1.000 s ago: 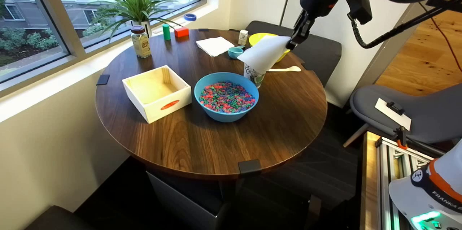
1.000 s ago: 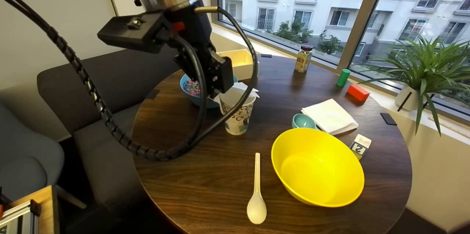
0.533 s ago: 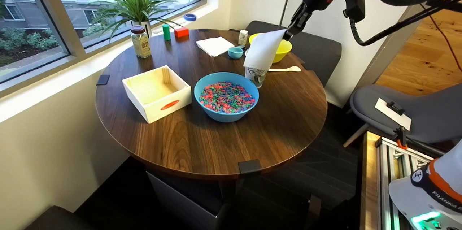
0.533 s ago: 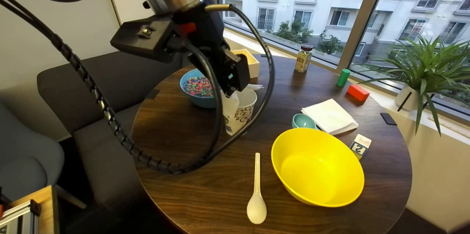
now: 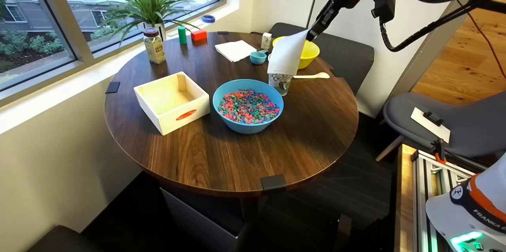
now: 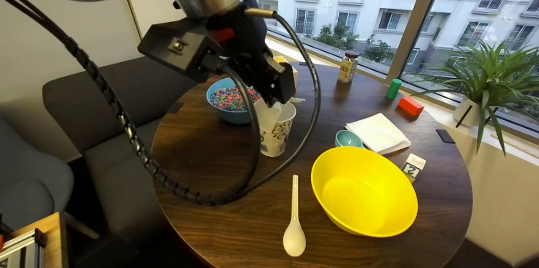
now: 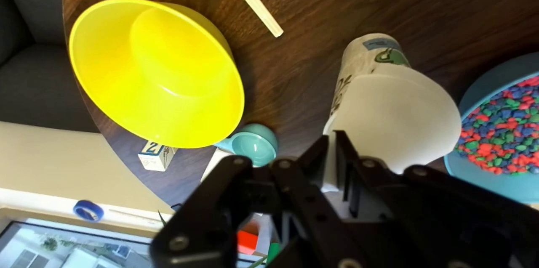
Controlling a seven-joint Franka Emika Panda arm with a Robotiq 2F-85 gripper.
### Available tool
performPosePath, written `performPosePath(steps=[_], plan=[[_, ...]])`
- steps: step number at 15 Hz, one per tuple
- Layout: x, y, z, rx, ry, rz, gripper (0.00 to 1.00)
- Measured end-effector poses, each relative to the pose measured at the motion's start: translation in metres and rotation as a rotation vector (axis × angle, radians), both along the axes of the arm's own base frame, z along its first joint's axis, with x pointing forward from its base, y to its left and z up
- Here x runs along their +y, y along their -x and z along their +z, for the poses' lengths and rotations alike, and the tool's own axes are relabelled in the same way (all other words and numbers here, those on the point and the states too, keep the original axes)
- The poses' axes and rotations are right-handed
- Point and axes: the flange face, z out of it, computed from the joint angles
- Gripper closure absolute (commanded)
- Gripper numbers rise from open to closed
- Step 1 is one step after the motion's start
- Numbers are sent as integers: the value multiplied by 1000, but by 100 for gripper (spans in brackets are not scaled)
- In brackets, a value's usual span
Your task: Put the spoon and paper towel over the cup
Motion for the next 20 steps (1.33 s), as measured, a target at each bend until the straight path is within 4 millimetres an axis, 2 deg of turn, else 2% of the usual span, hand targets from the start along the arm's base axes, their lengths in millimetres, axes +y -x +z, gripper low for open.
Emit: performPosePath(steps=[6,14,20], plan=[[-7,-4,-11,20,-108,-32,99],[-40,1,-27,39,-237,-101,99],[-55,2,-32,26,-368,-139,99]])
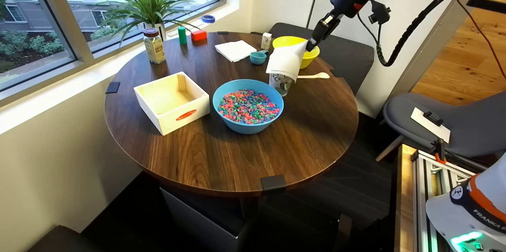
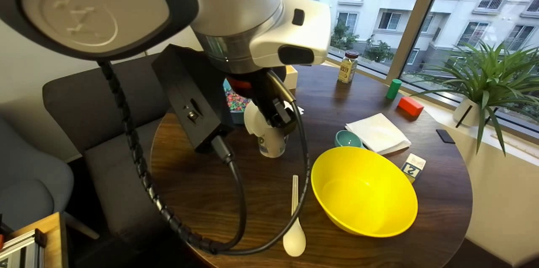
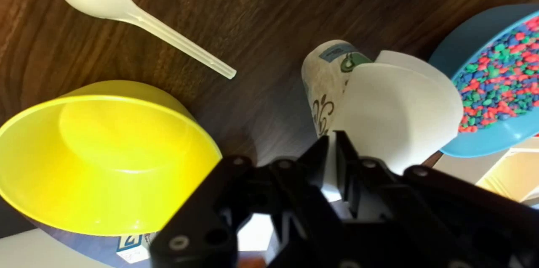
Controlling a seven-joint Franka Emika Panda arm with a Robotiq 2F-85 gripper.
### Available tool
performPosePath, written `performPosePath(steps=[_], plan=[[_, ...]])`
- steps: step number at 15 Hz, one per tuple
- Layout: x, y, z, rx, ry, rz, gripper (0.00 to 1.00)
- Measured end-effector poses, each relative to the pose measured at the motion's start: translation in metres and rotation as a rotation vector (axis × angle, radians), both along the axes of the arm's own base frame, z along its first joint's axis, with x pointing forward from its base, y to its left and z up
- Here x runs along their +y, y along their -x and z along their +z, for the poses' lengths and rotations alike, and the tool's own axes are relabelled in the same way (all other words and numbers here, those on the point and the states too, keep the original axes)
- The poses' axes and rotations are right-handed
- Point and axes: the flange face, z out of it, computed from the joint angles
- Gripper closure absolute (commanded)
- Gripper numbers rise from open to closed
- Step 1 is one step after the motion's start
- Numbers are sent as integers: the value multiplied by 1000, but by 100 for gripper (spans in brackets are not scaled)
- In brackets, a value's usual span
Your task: Put the spoon and paper towel over the cup
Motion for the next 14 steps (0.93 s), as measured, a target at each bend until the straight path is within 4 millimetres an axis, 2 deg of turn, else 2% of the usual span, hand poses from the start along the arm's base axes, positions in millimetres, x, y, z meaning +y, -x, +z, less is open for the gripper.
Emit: performPosePath(steps=[1,5,6,8,14], plan=[[-2,0,0,-6,-16,6,95],[-3,0,1,-10,-17,8,95],[-3,0,1,-10,-17,8,99],[-4,0,2,-12,-17,8,99],[-21,0,17,-52,-109,-72,99]])
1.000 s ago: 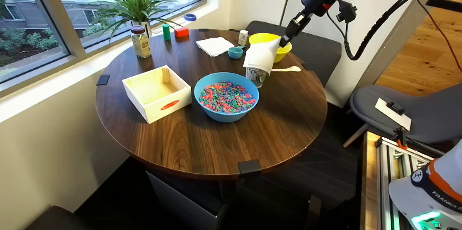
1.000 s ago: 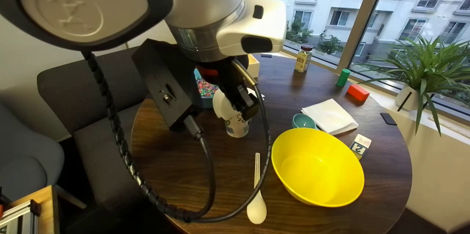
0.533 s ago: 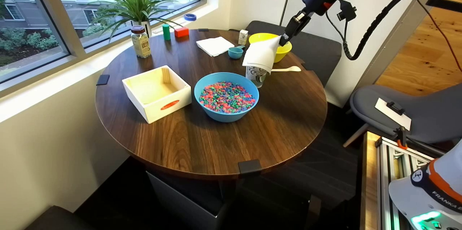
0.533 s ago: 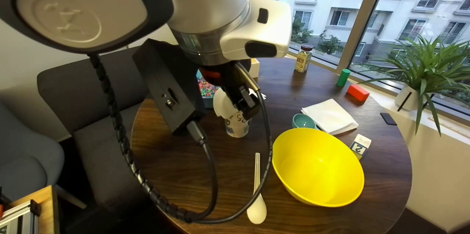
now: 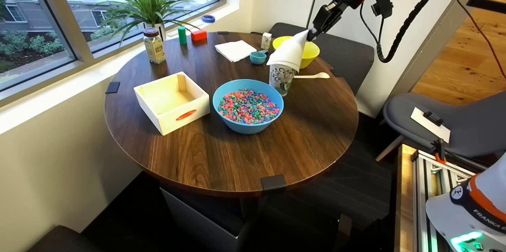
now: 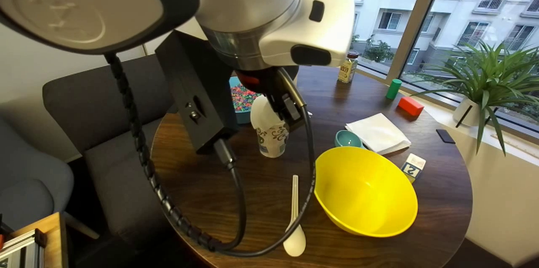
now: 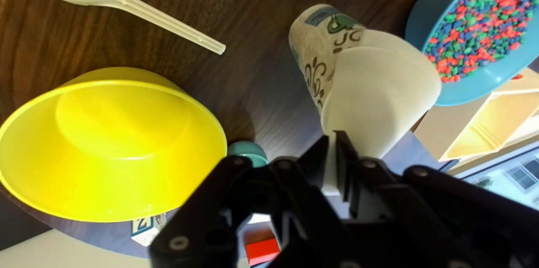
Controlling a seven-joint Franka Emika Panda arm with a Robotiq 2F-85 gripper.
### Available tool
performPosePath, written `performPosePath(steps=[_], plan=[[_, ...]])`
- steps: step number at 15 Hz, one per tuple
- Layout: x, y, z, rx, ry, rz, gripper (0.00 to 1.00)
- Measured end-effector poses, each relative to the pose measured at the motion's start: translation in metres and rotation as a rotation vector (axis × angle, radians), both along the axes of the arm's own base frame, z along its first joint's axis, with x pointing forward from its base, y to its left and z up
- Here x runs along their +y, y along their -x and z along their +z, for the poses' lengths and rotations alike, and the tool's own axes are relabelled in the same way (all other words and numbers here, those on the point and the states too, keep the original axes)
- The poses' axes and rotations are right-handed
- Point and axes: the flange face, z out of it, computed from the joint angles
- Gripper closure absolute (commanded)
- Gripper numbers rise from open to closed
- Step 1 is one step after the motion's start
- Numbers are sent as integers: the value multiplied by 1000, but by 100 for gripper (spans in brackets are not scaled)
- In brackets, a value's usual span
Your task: Put the spoon and paper towel over the cup
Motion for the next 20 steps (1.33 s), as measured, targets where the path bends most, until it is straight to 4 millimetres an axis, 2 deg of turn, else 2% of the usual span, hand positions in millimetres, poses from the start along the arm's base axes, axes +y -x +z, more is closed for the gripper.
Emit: performPosePath(steps=[4,11,17,18,19,20], plan=[[-4,-1,-1,-5,-76,-40,99],[-1,-6,-24,57,-145,-53,99],[-6,-6,-34,96,-160,-76,99],[-8,-6,-35,101,-163,-80,70],[-10,-5,-36,108,-167,-82,68],[-11,-5,-36,112,-168,-86,63]])
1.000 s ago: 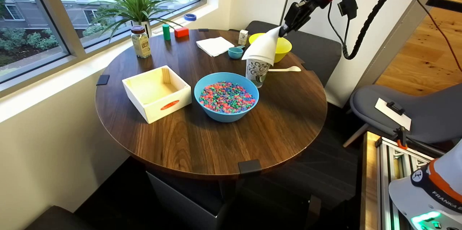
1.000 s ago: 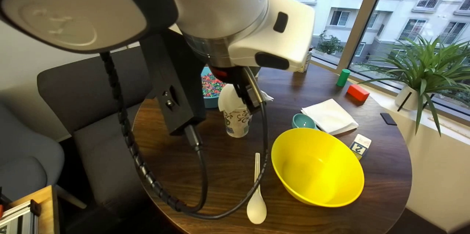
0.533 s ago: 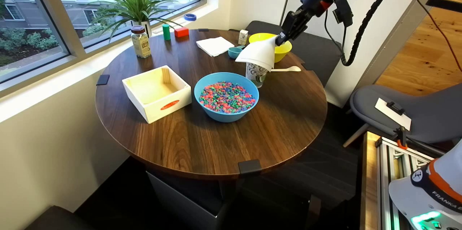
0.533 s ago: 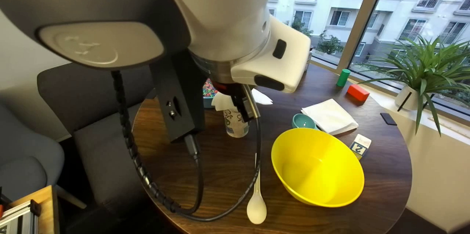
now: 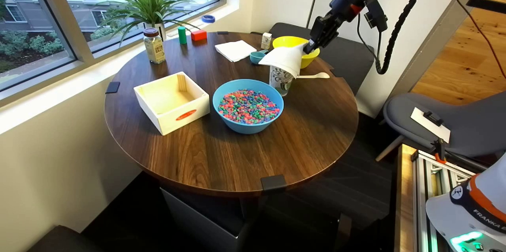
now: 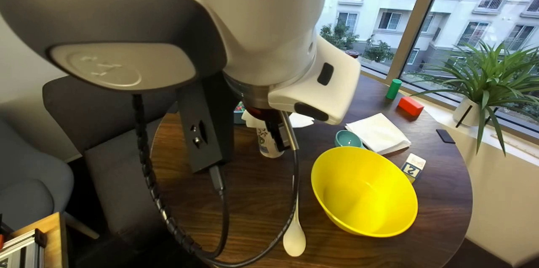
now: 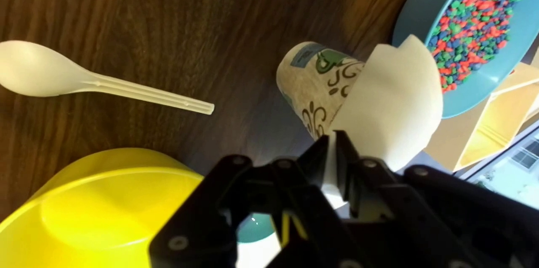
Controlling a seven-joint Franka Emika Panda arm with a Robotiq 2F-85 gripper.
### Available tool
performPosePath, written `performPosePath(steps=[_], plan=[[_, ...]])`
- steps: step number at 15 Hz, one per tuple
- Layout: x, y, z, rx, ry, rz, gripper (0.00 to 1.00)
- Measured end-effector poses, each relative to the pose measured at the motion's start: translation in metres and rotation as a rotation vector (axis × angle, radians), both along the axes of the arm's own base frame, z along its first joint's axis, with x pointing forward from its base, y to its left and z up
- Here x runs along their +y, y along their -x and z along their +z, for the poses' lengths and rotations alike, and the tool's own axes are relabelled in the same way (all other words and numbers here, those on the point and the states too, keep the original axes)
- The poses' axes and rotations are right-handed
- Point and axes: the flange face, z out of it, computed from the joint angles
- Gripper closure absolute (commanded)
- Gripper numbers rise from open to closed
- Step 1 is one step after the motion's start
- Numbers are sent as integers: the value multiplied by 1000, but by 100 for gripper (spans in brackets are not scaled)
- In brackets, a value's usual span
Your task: Put the spoon and paper towel over the cup
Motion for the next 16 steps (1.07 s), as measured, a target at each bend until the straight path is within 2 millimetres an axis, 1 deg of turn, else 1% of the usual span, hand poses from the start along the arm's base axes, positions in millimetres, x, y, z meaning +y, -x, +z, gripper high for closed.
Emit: performPosePath(steps=[1,3,6,8,9,11,16], plan=[[-2,0,-1,2,0,-4,54],[-5,1,-2,5,1,-11,40],[-8,1,-3,9,4,-19,16],[-10,1,-3,12,9,-24,2],[-12,1,-2,16,16,-26,0],[-15,1,-2,27,45,-29,0],[-27,9,-7,75,214,44,0]])
